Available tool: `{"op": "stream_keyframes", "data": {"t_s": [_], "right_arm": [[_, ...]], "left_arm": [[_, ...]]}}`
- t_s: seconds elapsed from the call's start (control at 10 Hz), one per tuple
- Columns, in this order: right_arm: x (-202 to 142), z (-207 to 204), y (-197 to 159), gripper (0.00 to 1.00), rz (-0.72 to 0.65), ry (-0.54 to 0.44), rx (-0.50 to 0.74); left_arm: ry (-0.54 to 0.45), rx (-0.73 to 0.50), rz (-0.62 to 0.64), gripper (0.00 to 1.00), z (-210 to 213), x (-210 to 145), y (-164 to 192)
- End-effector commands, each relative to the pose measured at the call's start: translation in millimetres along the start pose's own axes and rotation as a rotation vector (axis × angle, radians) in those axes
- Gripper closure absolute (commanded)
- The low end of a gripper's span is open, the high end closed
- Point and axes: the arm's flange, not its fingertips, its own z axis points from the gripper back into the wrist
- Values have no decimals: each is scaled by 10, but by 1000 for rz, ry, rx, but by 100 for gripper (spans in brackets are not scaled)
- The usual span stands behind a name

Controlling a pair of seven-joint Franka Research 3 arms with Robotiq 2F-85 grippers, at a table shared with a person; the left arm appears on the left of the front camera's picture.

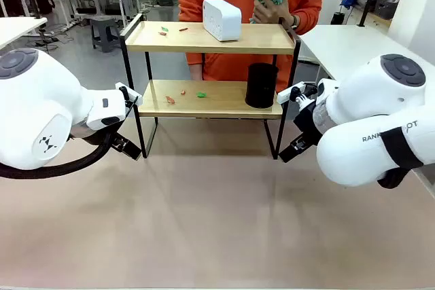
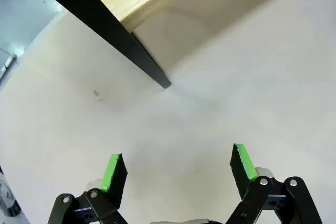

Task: Clean the shelf.
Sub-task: Pick up the Duster from the human.

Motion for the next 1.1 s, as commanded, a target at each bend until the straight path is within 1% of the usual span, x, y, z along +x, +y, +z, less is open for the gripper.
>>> {"op": "stream_keyframes", "data": {"t_s": [0.0,1.0], "right_arm": [[0,0,0,0,0,0,0],[0,0,0,0,0,0,0]], "left_arm": [[0,0,0,0,1,1,0],[0,0,0,0,1,1,0]]}}
